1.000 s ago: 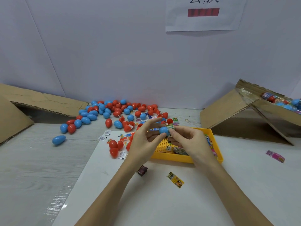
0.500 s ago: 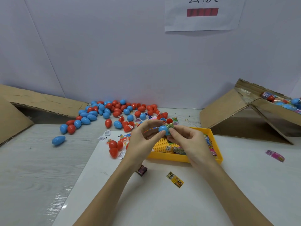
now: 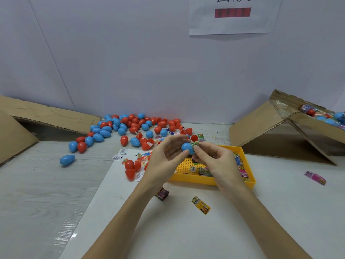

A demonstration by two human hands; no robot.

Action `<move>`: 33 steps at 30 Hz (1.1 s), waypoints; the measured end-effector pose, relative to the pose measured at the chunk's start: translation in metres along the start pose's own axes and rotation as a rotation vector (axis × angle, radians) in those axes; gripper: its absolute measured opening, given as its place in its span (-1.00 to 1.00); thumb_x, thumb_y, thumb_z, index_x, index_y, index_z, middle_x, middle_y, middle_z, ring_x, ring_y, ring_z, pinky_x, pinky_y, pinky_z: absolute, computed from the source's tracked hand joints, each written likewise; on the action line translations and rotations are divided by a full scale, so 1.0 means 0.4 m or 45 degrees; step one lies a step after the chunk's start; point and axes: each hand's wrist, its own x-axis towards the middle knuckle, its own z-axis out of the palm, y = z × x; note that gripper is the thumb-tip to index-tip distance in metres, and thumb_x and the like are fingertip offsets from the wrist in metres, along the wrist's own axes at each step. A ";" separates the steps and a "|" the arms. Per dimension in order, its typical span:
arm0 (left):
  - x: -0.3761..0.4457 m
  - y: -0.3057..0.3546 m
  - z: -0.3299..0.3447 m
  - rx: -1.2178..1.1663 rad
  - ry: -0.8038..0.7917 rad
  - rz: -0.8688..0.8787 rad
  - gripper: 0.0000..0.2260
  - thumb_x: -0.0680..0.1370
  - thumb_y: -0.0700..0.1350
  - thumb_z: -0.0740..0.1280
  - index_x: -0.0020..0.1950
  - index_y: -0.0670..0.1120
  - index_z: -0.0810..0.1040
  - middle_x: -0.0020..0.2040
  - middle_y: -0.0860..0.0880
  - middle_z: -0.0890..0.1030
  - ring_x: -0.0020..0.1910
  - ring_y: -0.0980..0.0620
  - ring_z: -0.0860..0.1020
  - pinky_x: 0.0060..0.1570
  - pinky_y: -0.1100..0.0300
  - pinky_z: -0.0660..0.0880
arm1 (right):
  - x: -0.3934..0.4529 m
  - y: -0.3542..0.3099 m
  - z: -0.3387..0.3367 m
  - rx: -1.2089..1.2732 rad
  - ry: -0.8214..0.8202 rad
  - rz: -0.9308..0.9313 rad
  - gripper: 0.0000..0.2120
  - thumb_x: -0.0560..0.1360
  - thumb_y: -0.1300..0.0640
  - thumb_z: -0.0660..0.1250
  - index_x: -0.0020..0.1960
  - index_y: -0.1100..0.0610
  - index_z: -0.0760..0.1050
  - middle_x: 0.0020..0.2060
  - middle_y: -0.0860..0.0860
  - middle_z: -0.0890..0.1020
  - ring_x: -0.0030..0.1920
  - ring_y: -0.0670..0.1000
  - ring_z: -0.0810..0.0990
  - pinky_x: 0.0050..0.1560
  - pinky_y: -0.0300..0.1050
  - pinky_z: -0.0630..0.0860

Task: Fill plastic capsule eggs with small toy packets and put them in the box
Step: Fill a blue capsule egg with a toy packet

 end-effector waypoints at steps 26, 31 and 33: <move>-0.005 -0.016 0.007 -0.074 0.050 0.131 -0.71 0.59 -0.21 0.43 0.31 -0.10 0.62 0.23 0.05 0.67 0.26 0.07 0.62 0.18 0.24 0.58 | -0.006 -0.022 -0.002 0.324 -0.121 0.306 -0.68 0.47 0.07 0.48 0.20 0.13 0.67 0.06 0.07 0.76 0.11 0.06 0.74 0.01 -0.20 0.67; -0.009 -0.022 0.020 0.216 0.049 0.342 -0.55 0.57 -0.12 0.46 0.46 -0.05 0.52 0.35 0.12 0.60 0.37 0.07 0.54 0.26 0.13 0.56 | -0.002 -0.021 0.000 0.759 -0.145 0.571 -0.69 0.53 0.19 0.45 0.24 0.25 0.65 0.16 0.18 0.72 0.11 0.03 0.74 -0.01 -0.18 0.67; -0.007 -0.026 0.021 0.364 0.065 0.437 -0.51 0.56 -0.12 0.48 0.48 -0.05 0.50 0.37 0.11 0.59 0.37 0.08 0.53 0.27 0.11 0.55 | 0.000 -0.022 -0.001 0.813 -0.151 0.602 -0.70 0.53 0.17 0.46 0.22 0.26 0.67 0.15 0.19 0.72 0.08 0.02 0.74 -0.01 -0.18 0.67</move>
